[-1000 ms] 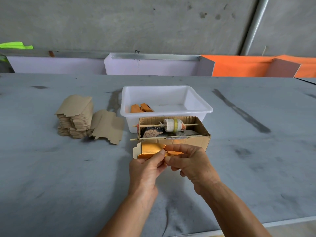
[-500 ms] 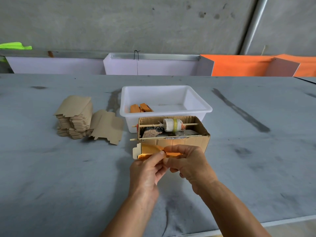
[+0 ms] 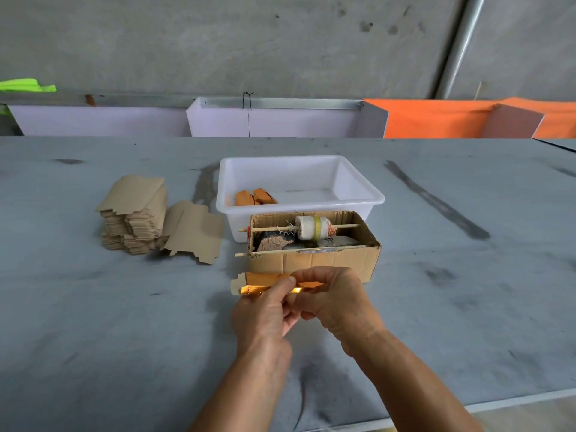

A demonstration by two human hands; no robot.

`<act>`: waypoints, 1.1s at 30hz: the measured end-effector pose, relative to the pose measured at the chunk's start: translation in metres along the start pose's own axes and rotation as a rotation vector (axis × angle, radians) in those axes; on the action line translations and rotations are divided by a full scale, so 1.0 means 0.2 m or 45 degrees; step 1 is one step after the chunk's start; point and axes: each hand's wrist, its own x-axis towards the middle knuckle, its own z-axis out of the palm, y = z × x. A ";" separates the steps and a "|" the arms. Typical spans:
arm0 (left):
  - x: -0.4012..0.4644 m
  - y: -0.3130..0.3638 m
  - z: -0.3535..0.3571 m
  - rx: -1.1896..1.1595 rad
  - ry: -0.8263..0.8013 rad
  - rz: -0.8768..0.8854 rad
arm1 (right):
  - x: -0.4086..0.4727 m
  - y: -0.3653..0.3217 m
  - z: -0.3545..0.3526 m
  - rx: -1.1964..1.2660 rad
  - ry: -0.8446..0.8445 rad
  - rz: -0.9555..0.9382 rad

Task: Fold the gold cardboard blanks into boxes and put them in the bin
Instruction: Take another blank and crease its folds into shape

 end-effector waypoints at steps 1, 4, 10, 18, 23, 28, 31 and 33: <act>0.00 0.00 0.00 0.007 -0.001 0.003 | 0.00 0.00 0.00 -0.012 0.001 0.005; 0.02 0.00 -0.02 0.019 -0.004 0.009 | 0.01 0.01 0.00 -0.051 0.020 0.016; 0.01 0.00 -0.02 0.093 -0.121 -0.011 | 0.02 0.01 0.00 -0.057 0.041 0.055; 0.03 0.01 -0.03 0.117 -0.010 -0.018 | 0.02 0.03 0.01 -0.090 0.048 -0.001; 0.04 0.01 -0.02 -0.033 0.007 -0.098 | -0.03 0.08 0.07 -0.265 0.288 -0.203; 0.03 0.01 0.02 -0.152 0.044 -0.109 | -0.09 0.14 0.17 -0.034 0.602 -0.340; 0.01 0.04 0.05 -0.188 0.070 -0.113 | -0.10 0.15 0.21 0.100 0.734 -0.397; 0.01 0.05 0.05 -0.177 0.032 -0.138 | -0.09 0.15 0.21 0.334 0.708 -0.358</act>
